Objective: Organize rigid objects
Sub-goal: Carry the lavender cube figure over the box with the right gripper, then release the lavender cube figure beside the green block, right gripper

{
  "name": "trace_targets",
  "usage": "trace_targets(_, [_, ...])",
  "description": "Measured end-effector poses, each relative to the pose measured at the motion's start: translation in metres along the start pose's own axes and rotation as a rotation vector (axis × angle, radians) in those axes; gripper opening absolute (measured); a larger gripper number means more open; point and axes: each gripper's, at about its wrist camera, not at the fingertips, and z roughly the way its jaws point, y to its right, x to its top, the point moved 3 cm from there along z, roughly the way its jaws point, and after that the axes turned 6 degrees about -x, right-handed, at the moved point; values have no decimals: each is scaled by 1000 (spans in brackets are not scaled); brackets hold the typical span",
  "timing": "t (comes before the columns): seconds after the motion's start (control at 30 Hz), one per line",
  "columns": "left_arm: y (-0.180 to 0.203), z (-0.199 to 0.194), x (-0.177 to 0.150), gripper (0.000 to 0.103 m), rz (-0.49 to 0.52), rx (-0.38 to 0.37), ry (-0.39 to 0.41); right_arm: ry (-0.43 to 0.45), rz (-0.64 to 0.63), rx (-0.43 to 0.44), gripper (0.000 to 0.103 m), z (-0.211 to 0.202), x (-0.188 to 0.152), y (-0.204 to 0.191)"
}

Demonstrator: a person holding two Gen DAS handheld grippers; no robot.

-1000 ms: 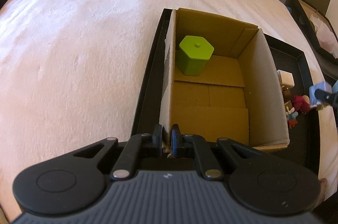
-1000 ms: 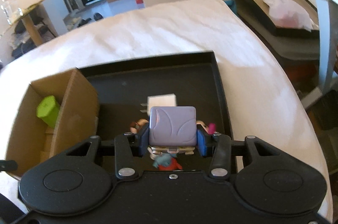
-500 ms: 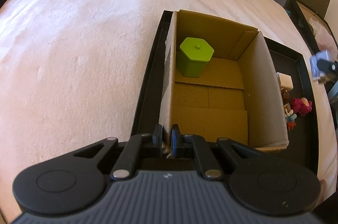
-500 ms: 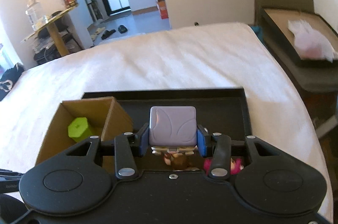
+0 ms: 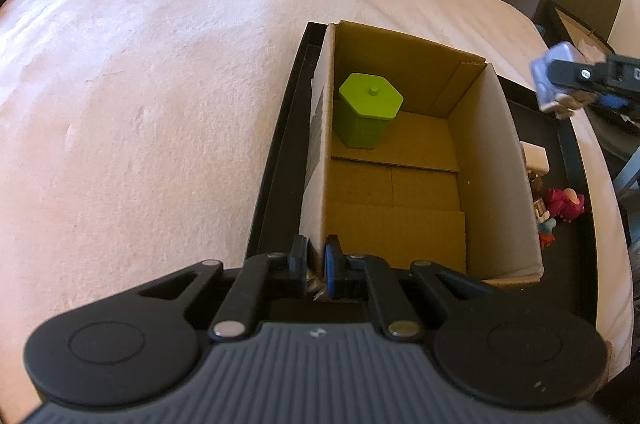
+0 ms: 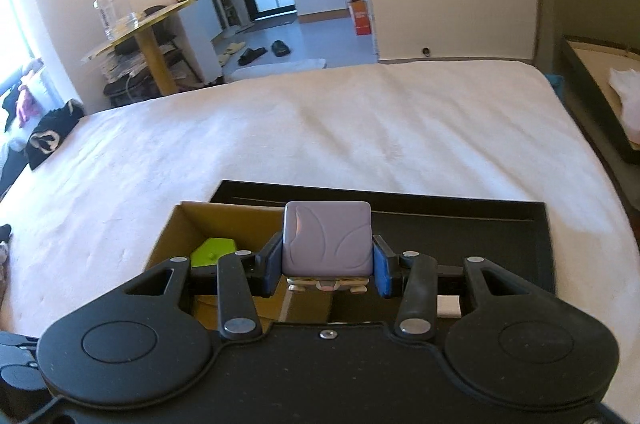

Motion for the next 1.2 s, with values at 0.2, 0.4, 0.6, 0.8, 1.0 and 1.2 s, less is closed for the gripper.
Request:
trace_targets(0.2, [-3, 0, -1, 8, -15, -19, 7, -1, -38, 47, 43, 7, 3, -25])
trace_targets(0.4, [-6, 0, -2, 9, -25, -35, 18, -26, -108, 97, 43, 21, -1, -53])
trace_targets(0.6, [-10, 0, -1, 9, -34, -53, 21, -46, -169, 80, 43, 33, -8, -69])
trace_targets(0.8, [-13, 2, -1, 10, -39, -65, 24, -41, -210, 18, 43, 44, -14, -73])
trace_targets(1.0, [-13, 1, 0, 12, -36, -73, 31, -20, -236, -17, 45, 38, -21, -72])
trace_targets(1.2, [-15, 3, 1, 12, -54, -75, 25, -3, -187, 2, 45, 20, -15, -62])
